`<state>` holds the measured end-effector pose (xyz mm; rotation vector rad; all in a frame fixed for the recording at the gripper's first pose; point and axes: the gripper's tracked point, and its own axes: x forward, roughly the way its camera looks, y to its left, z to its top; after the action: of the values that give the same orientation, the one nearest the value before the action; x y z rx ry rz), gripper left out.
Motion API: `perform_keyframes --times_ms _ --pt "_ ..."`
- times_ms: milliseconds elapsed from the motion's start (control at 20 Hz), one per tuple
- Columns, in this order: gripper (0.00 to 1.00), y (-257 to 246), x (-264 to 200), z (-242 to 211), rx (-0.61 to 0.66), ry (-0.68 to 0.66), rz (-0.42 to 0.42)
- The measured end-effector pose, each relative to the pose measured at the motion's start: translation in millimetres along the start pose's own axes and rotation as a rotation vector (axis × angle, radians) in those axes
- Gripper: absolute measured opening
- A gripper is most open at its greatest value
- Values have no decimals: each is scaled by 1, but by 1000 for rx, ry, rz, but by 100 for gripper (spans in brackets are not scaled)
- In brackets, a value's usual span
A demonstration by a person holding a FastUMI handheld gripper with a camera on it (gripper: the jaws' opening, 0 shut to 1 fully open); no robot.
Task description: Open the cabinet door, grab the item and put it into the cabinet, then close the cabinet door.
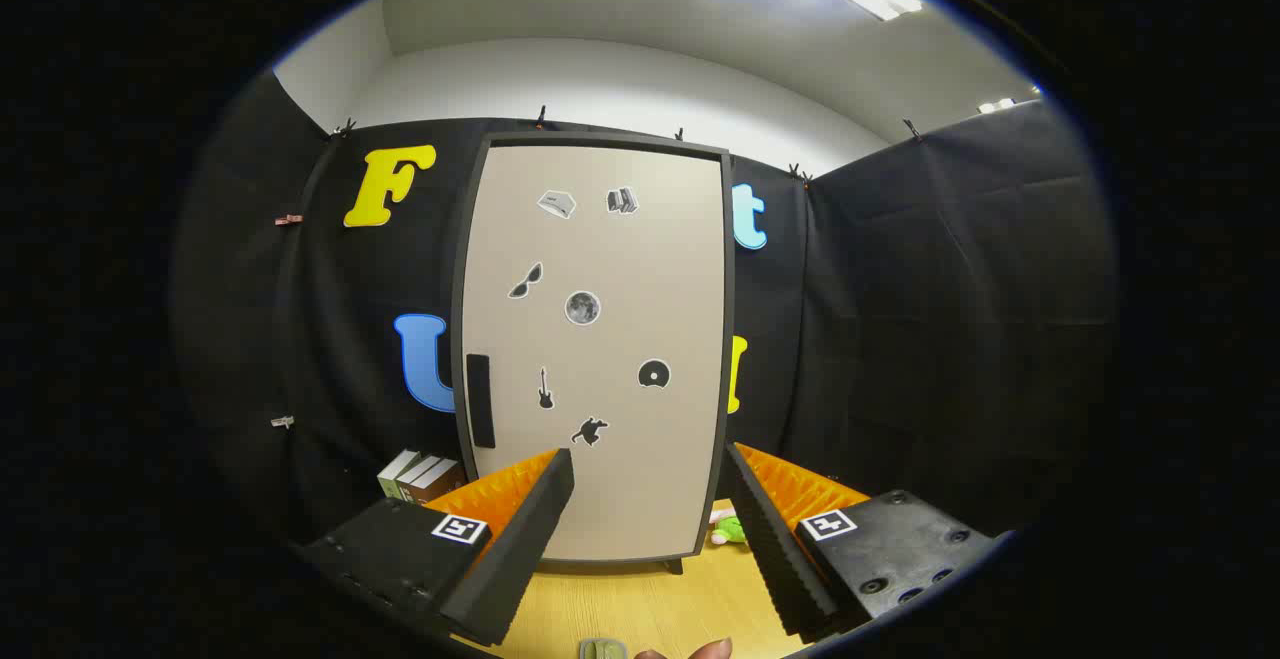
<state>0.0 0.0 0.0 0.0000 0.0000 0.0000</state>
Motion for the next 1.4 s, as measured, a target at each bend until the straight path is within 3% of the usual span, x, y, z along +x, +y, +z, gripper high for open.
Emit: perform_keyframes --times_ms 1400 --pt "97 45 11 -7 8 37 56"
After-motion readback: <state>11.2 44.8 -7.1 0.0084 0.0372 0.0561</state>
